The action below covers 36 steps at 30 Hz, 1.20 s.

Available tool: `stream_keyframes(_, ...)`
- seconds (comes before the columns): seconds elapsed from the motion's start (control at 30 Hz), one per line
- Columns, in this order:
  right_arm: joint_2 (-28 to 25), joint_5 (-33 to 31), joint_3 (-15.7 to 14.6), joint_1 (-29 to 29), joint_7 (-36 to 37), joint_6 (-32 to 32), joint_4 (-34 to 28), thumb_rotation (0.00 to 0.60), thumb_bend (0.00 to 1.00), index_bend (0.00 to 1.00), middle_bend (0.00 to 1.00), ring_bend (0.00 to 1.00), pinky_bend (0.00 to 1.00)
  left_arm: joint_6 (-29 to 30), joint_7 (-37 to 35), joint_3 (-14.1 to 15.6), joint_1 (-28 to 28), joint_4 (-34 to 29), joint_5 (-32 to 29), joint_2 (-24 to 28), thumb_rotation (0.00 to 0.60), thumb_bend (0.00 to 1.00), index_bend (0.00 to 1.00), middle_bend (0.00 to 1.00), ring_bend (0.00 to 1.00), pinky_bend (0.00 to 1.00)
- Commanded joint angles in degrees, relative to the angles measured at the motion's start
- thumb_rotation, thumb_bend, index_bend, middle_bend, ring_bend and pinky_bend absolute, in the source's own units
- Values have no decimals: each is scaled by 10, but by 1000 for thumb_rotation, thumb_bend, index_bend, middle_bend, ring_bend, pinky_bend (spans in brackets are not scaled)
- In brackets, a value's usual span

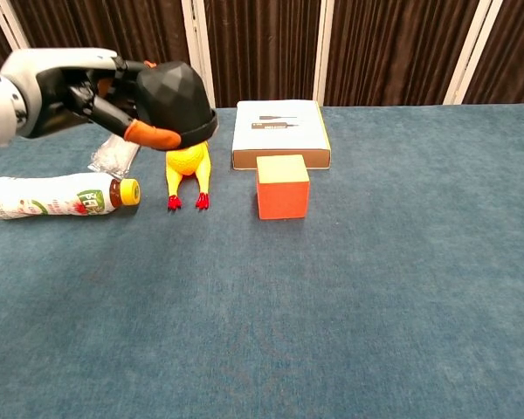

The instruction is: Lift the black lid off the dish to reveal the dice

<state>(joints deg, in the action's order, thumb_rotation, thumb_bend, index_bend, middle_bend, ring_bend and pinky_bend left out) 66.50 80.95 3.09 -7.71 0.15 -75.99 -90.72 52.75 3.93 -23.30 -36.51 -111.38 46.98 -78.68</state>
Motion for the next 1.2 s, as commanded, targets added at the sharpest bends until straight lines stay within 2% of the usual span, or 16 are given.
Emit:
stream_keyframes(0.03, -1, -1, 1, 0, 3, 2, 1, 600, 190, 60, 30, 71, 0, 11, 2, 0, 10, -33, 2, 42, 600, 604, 199, 414, 0, 0)
stream_keyframes(0.17, -3, 1, 1, 1, 8, -2, -1, 600, 190, 60, 31, 71, 0, 9, -7, 12, 42, -71, 11, 129, 600, 605, 200, 416, 0, 0)
stream_keyframes(0.27, -4, 2, 0, 1, 11, -3, -4, 600, 189, 60, 30, 71, 0, 0, -47, 21, 79, -87, 32, 194, 600, 604, 202, 419, 0, 0)
stream_keyframes(0.33, -3, 3, 0, 0, 11, -1, -4, 600, 189, 60, 30, 71, 0, -3, -96, 20, 106, -79, 53, 226, 600, 604, 209, 425, 0, 0)
stream_keyframes(0.4, -3, 2, -1, -1, 11, 2, -5, 600, 190, 60, 31, 71, 0, -7, -133, 19, 114, -62, 70, 225, 600, 604, 213, 429, 0, 0)
stream_keyframes(0.5, -3, 2, -2, -2, 11, 6, -5, 600, 189, 60, 30, 71, 0, -34, -168, 23, 97, -41, 76, 193, 600, 604, 219, 429, 0, 0)
stream_keyframes(0.57, -1, 2, -2, -1, 9, 3, -3, 600, 190, 60, 31, 71, 0, -67, -163, 23, 44, -20, 61, 120, 600, 604, 226, 426, 0, 0)
stream_keyframes(0.7, 1, -1, -3, 0, 8, 4, 4, 600, 189, 60, 30, 71, 0, -28, -98, 13, -42, 18, 6, -5, 600, 604, 241, 419, 0, 0)
stream_keyframes(0.77, 2, -7, -1, -3, 9, 11, 9, 600, 190, 60, 30, 71, 0, -2, -68, 7, -68, 15, -12, -39, 600, 604, 239, 418, 0, 0)
stream_keyframes(0.83, 2, -9, -1, -4, 11, 15, 12, 600, 189, 60, 30, 71, 0, 23, -39, 4, -80, -6, -21, -45, 600, 604, 239, 419, 0, 0)
stream_keyframes(0.93, 0, -8, 0, -3, 14, 13, 9, 600, 189, 60, 30, 71, 0, 63, 7, 16, -68, -59, -27, -1, 600, 604, 235, 423, 0, 0)
stream_keyframes(1.03, -3, -1, 0, -1, 18, 4, 1, 600, 189, 60, 30, 71, 0, 92, 21, 38, -17, -103, -28, 99, 600, 604, 231, 429, 0, 0)
stream_keyframes(1.13, -5, 4, -3, -1, 18, 4, -4, 600, 190, 60, 30, 71, 0, 73, -16, 63, 32, -120, -5, 180, 600, 598, 234, 432, 0, 0)
stream_keyframes(1.2, -5, 5, -4, -1, 17, 5, -8, 600, 190, 60, 30, 71, 0, 45, -71, 67, 52, -103, 13, 198, 600, 594, 239, 432, 0, 0)
